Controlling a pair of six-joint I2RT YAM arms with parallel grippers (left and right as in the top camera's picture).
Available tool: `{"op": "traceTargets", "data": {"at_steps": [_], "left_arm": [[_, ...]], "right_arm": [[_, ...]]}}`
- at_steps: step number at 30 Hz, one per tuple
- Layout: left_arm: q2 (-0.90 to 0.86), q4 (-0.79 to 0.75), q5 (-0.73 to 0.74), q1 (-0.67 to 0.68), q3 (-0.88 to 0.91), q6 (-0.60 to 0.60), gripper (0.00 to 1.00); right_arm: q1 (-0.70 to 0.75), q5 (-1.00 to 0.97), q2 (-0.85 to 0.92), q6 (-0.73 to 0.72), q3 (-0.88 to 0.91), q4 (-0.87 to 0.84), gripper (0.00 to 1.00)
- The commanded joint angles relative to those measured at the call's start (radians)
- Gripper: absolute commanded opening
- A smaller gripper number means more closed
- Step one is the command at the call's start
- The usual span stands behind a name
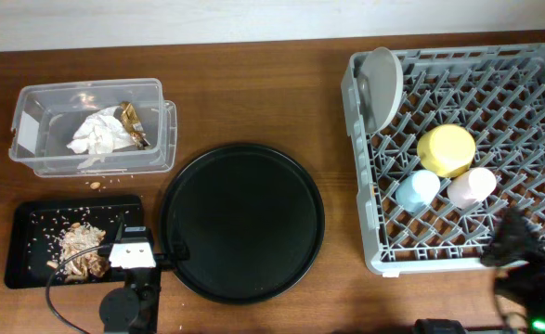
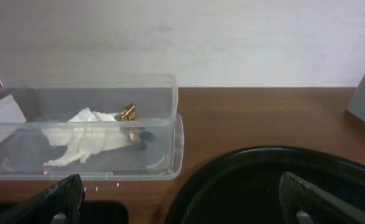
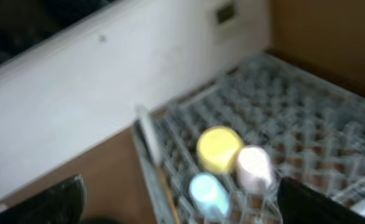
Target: Sort waste into correct bins and load items into the dishwasher rack
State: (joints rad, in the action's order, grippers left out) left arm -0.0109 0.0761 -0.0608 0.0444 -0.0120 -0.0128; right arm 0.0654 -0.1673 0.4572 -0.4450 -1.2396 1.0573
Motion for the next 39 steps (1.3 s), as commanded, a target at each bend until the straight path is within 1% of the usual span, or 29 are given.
{"op": "traceTargets", "data": {"at_steps": [1, 4, 8, 9, 11, 16, 18, 20, 26, 29, 34, 38, 39], "left_arm": [[0.006, 0.001, -0.011, -0.004, 0.003, 0.000, 0.99], [0.006, 0.001, -0.011, -0.004, 0.003, 0.000, 0.99], [0.006, 0.001, -0.011, -0.004, 0.003, 0.000, 0.99], [0.006, 0.001, -0.011, -0.004, 0.003, 0.000, 0.99], [0.006, 0.001, -0.011, -0.004, 0.003, 0.000, 0.99], [0.006, 0.001, -0.011, -0.004, 0.003, 0.000, 0.99], [0.006, 0.001, -0.011, -0.004, 0.003, 0.000, 0.99], [0.006, 0.001, -0.011, -0.004, 0.003, 0.000, 0.99], [0.006, 0.001, -0.011, -0.004, 0.003, 0.000, 0.99], [0.006, 0.001, -0.011, -0.004, 0.003, 0.000, 0.99], [0.006, 0.001, -0.011, -0.004, 0.003, 0.000, 0.99], [0.006, 0.001, -0.011, -0.004, 0.003, 0.000, 0.99], [0.006, 0.001, -0.011, -0.004, 0.003, 0.000, 0.99]], "right_arm": [[-0.019, 0.161, -0.169, 0.004, 0.303, -0.165, 0.99], [-0.019, 0.202, -0.297, 0.003, 0.507, -0.294, 0.99], [-0.035, 0.199, -0.410, 0.008, 0.718, -0.450, 0.99], [-0.049, 0.198, -0.441, 0.027, 0.776, -0.500, 0.99], [-0.061, 0.198, -0.453, 0.056, 0.838, -0.562, 0.99], [-0.061, 0.197, -0.452, 0.056, 0.958, -0.701, 0.99], [-0.061, 0.198, -0.452, 0.100, 1.024, -0.805, 0.99], [-0.061, 0.198, -0.453, 0.144, 1.075, -0.873, 0.99], [-0.059, 0.198, -0.453, 0.170, 1.193, -1.051, 0.99], [-0.059, 0.199, -0.454, 0.192, 1.235, -1.107, 0.99], [-0.059, 0.202, -0.454, 0.246, 1.234, -1.088, 0.99], [-0.059, 0.201, -0.454, 0.319, 1.234, -0.973, 0.98], [-0.059, 0.203, -0.454, 0.337, 1.234, -0.978, 0.99]]}}
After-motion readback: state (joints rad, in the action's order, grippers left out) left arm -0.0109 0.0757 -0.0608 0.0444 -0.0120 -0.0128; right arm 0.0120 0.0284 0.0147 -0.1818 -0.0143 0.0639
